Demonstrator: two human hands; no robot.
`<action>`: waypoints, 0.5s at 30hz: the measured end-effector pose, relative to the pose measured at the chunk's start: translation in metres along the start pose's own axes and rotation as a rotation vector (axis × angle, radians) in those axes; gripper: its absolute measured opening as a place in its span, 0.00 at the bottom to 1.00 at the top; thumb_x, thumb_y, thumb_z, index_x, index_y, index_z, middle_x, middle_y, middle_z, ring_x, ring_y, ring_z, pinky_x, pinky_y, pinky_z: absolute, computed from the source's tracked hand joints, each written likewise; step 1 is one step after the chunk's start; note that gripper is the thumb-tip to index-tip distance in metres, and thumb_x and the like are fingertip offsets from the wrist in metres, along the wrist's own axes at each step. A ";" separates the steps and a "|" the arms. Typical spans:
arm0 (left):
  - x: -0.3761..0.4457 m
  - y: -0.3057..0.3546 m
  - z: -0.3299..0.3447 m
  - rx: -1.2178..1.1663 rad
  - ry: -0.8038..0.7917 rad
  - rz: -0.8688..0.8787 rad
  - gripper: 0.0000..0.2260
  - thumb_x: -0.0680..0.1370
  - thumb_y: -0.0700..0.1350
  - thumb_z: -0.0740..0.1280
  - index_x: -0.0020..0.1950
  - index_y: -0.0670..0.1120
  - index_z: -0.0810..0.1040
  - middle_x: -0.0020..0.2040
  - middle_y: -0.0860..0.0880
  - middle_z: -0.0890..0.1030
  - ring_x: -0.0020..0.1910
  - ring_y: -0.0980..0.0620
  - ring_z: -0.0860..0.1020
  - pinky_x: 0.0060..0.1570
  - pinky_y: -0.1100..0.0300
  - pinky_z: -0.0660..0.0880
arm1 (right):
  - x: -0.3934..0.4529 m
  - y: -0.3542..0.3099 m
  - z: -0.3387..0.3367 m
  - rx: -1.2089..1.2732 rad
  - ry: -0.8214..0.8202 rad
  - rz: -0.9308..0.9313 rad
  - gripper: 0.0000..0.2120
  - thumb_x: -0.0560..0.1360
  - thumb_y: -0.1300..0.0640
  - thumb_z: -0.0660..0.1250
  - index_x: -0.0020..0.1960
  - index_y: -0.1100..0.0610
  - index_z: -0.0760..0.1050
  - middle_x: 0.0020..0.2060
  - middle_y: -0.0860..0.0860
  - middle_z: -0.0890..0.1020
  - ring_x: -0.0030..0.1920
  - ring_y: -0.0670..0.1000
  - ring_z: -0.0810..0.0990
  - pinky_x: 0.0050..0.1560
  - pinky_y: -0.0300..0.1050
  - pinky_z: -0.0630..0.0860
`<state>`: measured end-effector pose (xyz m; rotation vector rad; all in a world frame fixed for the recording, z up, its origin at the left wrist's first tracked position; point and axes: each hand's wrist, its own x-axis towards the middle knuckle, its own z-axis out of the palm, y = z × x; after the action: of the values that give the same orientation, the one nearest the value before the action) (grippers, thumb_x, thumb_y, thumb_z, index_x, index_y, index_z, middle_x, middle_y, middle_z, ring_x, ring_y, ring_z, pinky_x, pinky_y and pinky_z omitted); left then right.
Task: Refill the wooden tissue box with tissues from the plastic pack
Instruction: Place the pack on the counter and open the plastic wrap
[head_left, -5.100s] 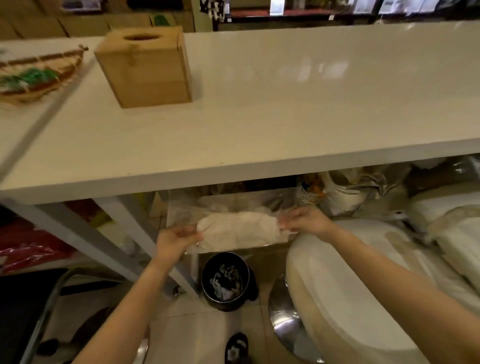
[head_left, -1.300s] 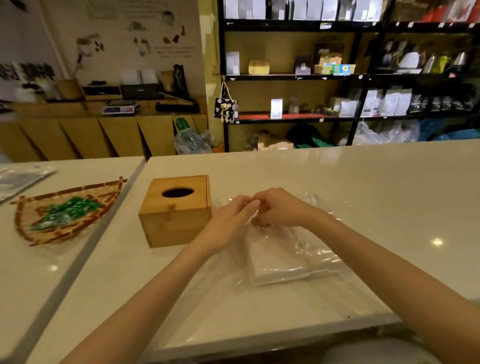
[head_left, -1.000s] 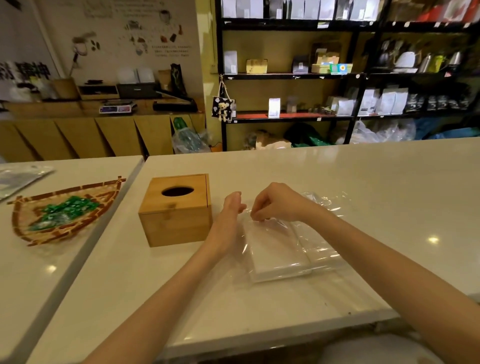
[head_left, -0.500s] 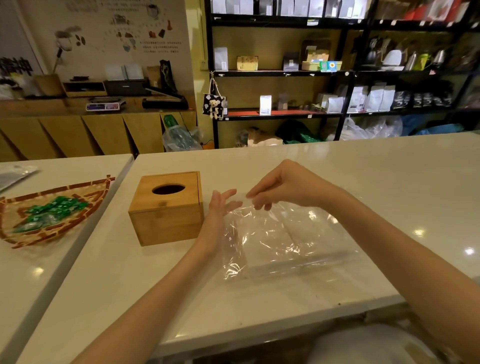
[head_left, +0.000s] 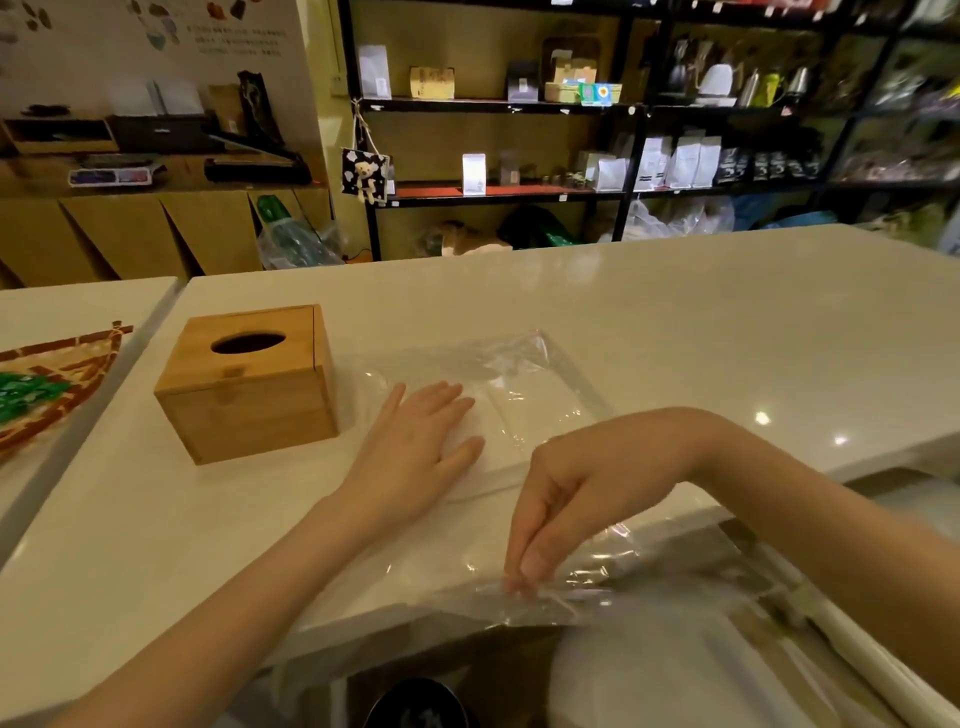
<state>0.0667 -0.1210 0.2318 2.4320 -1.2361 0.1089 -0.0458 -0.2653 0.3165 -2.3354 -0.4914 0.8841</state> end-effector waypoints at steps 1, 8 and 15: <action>-0.001 0.005 0.003 0.043 -0.043 -0.006 0.40 0.66 0.66 0.39 0.73 0.49 0.60 0.76 0.51 0.59 0.75 0.56 0.53 0.72 0.57 0.39 | 0.001 0.002 0.004 -0.008 -0.016 0.009 0.12 0.76 0.59 0.64 0.58 0.61 0.78 0.53 0.59 0.83 0.55 0.58 0.81 0.61 0.63 0.71; -0.005 0.020 0.010 0.151 -0.204 -0.057 0.32 0.75 0.61 0.37 0.75 0.45 0.47 0.78 0.48 0.48 0.76 0.54 0.45 0.73 0.55 0.39 | -0.005 0.020 -0.009 0.078 0.403 0.029 0.10 0.76 0.57 0.64 0.55 0.58 0.80 0.49 0.55 0.85 0.50 0.53 0.82 0.60 0.54 0.74; 0.007 0.013 0.009 0.122 -0.236 -0.093 0.25 0.80 0.55 0.43 0.75 0.46 0.46 0.77 0.50 0.45 0.75 0.56 0.42 0.73 0.55 0.36 | 0.019 0.068 -0.010 -0.150 0.566 0.280 0.18 0.79 0.49 0.54 0.57 0.63 0.72 0.56 0.56 0.77 0.57 0.55 0.74 0.65 0.54 0.66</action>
<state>0.0597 -0.1370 0.2300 2.6646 -1.2426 -0.1380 -0.0164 -0.3113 0.2700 -2.6849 0.0085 0.2708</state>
